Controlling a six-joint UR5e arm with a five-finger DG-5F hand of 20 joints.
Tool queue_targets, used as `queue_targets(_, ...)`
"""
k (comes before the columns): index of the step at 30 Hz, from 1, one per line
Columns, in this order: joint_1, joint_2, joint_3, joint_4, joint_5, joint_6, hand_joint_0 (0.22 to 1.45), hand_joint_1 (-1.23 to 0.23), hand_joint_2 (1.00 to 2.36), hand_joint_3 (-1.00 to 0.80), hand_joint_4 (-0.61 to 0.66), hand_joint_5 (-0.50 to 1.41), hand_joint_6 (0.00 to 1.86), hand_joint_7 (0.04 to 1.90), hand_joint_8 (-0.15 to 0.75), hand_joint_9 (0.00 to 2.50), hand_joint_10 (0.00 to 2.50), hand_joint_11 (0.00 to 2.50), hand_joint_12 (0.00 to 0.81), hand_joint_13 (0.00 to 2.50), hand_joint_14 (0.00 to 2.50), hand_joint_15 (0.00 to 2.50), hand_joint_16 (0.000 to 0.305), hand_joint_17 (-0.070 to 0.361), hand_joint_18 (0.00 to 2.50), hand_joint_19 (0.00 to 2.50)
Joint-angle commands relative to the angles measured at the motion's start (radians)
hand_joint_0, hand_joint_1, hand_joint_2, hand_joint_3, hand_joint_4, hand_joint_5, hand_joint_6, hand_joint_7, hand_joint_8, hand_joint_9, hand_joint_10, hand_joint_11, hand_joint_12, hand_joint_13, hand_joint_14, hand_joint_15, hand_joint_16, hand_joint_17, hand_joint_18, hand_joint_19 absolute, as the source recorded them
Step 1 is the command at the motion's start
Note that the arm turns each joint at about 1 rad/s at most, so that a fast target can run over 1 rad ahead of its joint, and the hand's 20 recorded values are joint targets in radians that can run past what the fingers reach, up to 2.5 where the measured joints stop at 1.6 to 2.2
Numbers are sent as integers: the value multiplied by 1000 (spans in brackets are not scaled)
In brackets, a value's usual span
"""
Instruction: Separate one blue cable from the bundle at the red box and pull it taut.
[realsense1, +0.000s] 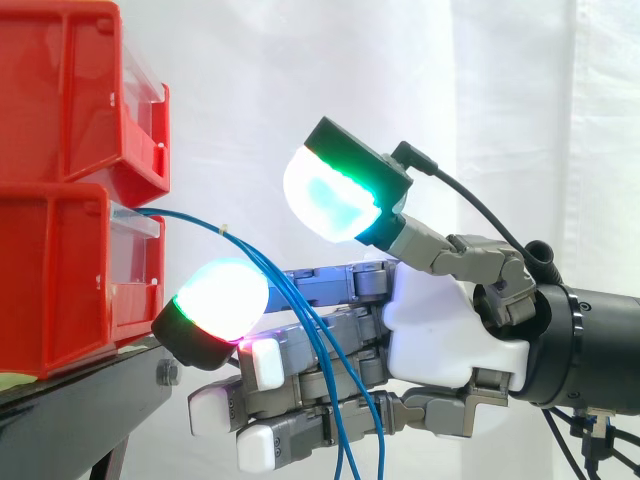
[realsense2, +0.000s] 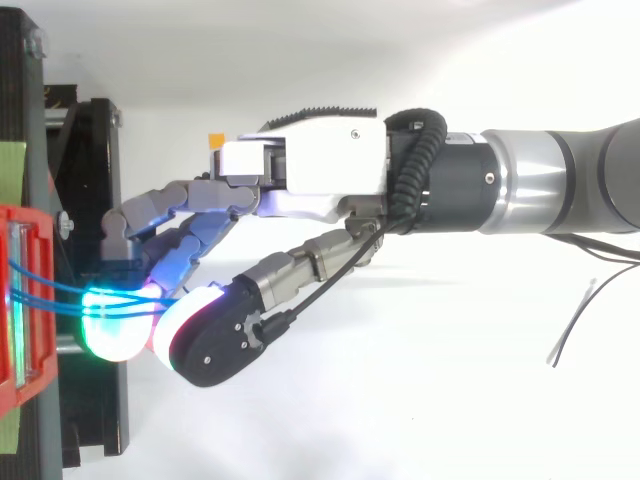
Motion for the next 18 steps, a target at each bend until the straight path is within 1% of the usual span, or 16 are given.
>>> queue_targets(1, -3, 0, 0, 1, -3, 2, 574, -553, 1011, -384, 221, -181, 503, 1105, 310, 744, 24, 801, 334, 805, 21, 614, 39, 88, 624, 404)
queue_targets(7, -7, 0, 0, 1, -9, 2, 575, -553, 1011, -381, 218, -180, 503, 1106, 311, 743, 25, 809, 334, 799, 21, 609, 39, 88, 621, 413)
queue_targets(13, -17, 0, 0, 7, -18, 0, 575, -554, 1011, -381, 219, -179, 503, 1107, 313, 743, 24, 798, 337, 797, 22, 602, 39, 88, 623, 405)
queue_targets(18, -18, 0, -1, 7, -24, 0, 576, -558, 1011, -373, 219, -179, 503, 1111, 311, 743, 24, 799, 334, 797, 22, 603, 39, 89, 622, 416)
